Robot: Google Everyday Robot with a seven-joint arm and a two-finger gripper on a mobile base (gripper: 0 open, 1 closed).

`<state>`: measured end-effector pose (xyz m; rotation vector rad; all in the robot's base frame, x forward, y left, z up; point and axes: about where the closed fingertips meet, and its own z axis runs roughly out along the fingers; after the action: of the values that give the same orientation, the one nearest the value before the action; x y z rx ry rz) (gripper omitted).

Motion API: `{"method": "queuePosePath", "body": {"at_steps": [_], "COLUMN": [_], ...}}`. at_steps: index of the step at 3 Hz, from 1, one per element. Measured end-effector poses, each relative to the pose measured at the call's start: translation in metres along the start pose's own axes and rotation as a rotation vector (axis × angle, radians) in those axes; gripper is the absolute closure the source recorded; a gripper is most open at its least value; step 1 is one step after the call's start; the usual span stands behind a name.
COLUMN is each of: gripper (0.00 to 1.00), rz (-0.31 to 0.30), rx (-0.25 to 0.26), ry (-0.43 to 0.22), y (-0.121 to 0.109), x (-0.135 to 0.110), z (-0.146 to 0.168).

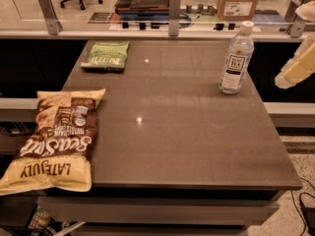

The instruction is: Move blue plastic bottle near brown chip bag

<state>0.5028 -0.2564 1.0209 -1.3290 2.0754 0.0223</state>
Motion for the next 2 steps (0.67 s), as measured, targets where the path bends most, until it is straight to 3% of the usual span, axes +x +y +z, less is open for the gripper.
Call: {"method": "queuePosePath", "body": {"at_steps": [2], "gripper": [0.0], "rz": [0.101], "rx": [-0.019], "ry": [-0.192], "y": [-0.041], "x": [0.01], "z": [0.036]}}
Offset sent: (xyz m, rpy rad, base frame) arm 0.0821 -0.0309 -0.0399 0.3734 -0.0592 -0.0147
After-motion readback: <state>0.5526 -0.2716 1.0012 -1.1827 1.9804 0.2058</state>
